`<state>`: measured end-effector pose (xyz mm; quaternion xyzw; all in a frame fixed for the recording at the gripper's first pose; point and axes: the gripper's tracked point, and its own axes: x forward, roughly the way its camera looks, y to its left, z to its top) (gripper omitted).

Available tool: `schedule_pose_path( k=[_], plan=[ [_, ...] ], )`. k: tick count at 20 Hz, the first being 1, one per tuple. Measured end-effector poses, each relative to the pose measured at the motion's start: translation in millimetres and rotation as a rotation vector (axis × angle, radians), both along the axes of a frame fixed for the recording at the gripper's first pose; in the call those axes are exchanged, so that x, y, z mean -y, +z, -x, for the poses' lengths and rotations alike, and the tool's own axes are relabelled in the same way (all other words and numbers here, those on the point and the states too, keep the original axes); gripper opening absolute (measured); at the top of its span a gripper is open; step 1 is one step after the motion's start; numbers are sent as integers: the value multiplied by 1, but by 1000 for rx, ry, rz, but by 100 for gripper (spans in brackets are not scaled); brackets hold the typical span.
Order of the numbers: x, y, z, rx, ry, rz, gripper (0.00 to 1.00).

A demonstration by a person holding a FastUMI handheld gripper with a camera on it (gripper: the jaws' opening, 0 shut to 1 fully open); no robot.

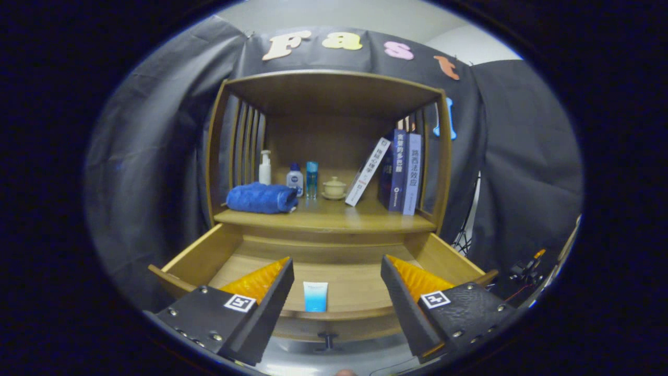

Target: Pull open the drawer, take out the items inside it, and place them on the countertop above the cabinet.

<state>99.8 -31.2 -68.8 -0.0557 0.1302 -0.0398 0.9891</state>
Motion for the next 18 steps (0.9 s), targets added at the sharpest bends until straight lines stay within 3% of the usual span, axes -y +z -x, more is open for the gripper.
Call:
schedule_pose_path(
  k=[5,12,16,18],
  plan=[
    [-12,-39,-43,-217,25,-54,99],
    [-14,-87,-72,-520,46,54,99],
    [-16,-127,-67,-739,55,79,99],
    [-19,-139,-60,-820,75,61,87]
  ],
)
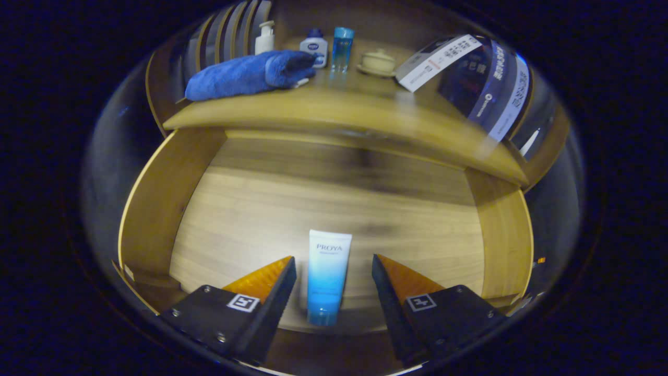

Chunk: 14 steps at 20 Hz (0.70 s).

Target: Pull open the drawer, take out the items inside it, and place them on the countertop above the cabinet.

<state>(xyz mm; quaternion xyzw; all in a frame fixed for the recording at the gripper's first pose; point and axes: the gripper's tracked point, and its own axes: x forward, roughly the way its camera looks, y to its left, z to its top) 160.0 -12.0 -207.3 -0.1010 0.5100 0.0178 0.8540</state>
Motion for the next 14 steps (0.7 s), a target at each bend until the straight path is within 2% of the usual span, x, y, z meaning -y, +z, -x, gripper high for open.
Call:
schedule_pose_path(
  k=[4,6,7,11,13,14],
  plan=[
    [2,-14,3,-104,-54,-24,86],
    [3,-24,7,-174,-46,-17,86],
    [3,-29,12,-211,-45,-21,83],
    [6,-29,3,-192,-93,-37,70],
    [5,-19,-1,-167,-84,-37,69],
    [4,-31,-4,-148,-80,-46,63]
  ],
)
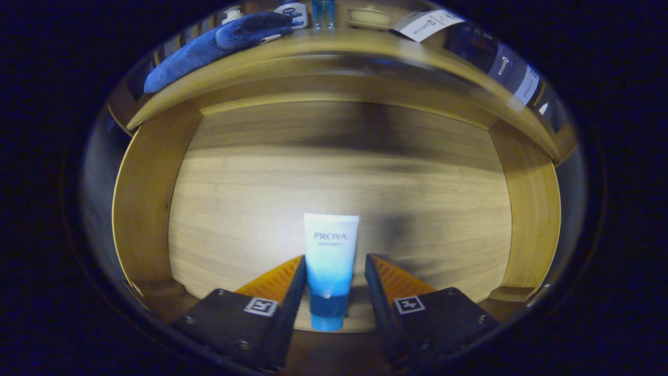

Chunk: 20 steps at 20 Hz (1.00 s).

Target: Pull open the drawer, take out the items inside it, and place them on the countertop above the cabinet.

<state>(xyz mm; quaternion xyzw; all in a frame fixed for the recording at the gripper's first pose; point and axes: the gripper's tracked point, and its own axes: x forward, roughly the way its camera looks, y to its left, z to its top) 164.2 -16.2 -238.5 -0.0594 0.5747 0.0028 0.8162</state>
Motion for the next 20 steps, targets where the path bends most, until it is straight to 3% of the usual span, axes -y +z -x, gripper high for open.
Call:
schedule_pose_path(
  k=[3,8,12,20],
  plan=[
    [-11,11,-6,67,6,-100,45],
    [-12,44,3,184,8,-162,45],
    [-13,94,-1,399,61,-181,45],
    [-24,233,-14,847,79,-285,45]
  ],
)
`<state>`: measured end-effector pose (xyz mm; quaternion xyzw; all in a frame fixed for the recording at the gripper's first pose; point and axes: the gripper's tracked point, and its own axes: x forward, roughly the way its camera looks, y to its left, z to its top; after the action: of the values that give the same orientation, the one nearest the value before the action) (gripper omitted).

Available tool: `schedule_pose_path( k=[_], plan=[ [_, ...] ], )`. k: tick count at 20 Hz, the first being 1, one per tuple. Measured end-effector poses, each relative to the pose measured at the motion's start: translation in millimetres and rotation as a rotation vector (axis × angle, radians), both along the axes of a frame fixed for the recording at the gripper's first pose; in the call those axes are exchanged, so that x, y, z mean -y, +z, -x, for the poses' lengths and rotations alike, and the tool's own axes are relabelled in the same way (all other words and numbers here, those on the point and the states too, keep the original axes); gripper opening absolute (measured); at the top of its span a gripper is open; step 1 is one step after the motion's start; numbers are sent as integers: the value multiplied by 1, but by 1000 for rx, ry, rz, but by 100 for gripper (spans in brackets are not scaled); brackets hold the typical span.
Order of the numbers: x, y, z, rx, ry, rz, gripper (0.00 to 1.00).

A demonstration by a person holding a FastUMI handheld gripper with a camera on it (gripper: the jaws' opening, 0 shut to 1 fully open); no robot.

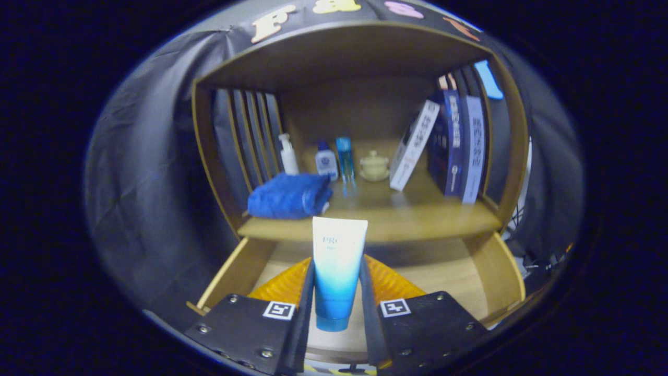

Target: Pull open the drawer, take out the items inside it, and place them on the countertop above the cabinet.

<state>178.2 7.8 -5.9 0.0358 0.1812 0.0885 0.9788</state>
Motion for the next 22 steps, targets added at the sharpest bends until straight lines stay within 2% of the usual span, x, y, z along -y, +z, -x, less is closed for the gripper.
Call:
schedule_pose_path(
  k=[6,11,16,22],
  plan=[
    [21,89,-23,262,-102,-29,45],
    [30,105,-63,301,-168,1,45],
    [25,59,-100,252,-184,28,45],
    [31,-29,-147,163,-225,53,45]
  ],
)
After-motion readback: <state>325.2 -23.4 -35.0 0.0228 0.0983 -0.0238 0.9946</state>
